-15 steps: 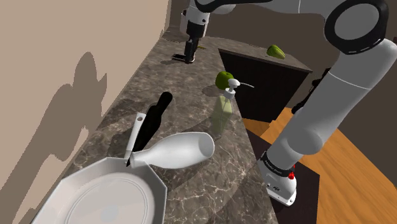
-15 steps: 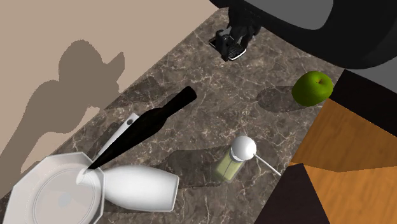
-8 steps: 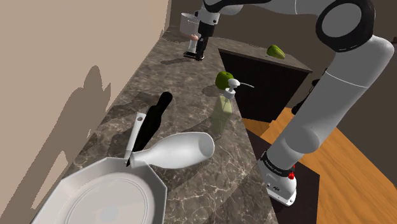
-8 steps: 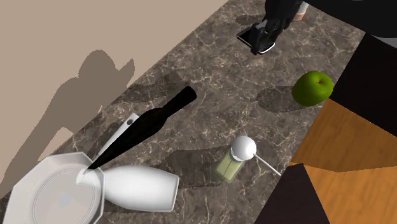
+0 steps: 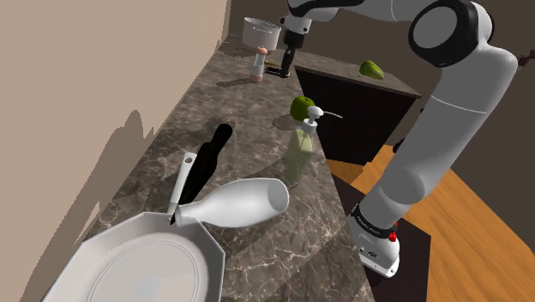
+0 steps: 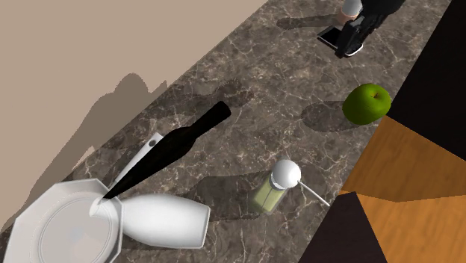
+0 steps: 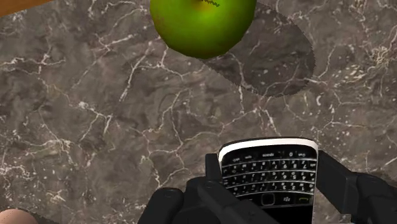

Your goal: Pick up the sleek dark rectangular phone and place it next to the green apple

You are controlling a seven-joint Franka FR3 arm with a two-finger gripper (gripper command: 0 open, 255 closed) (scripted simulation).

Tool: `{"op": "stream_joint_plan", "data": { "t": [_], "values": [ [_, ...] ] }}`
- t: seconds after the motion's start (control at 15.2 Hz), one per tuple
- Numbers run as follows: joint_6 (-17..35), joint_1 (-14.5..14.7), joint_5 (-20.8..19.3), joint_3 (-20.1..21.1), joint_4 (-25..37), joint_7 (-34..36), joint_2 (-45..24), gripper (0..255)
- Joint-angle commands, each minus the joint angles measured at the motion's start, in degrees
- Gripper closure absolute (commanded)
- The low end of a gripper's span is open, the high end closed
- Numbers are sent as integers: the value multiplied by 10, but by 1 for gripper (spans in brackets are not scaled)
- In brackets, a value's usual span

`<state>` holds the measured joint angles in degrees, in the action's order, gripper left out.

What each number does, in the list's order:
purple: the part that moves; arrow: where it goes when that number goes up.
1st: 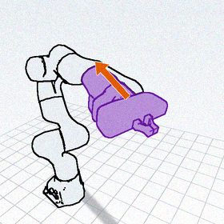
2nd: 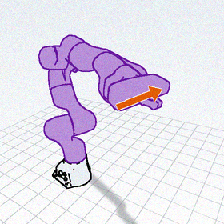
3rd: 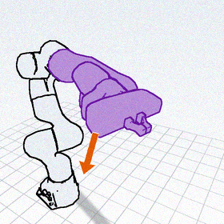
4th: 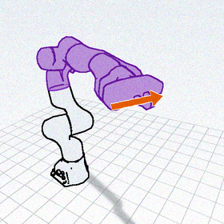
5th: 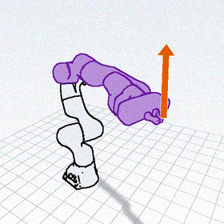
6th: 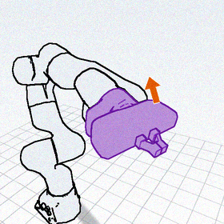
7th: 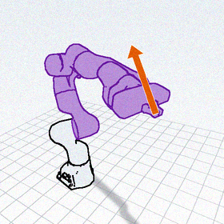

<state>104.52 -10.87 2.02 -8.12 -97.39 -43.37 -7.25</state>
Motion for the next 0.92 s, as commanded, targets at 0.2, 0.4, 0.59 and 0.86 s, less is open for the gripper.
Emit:
{"op": "stream_joint_plan", "data": {
  "t": [0.2, 0.4, 0.59, 0.86],
  "values": [
    [-17, -40, 13, -26, 67, -67, -52, 255],
    [-30, -62, 21, -36, 109, -99, -83, 255],
    [-7, -61, 21, -36, 86, -99, -84, 255],
    [23, -61, 22, -35, 59, -100, -86, 255]
  ]
}}
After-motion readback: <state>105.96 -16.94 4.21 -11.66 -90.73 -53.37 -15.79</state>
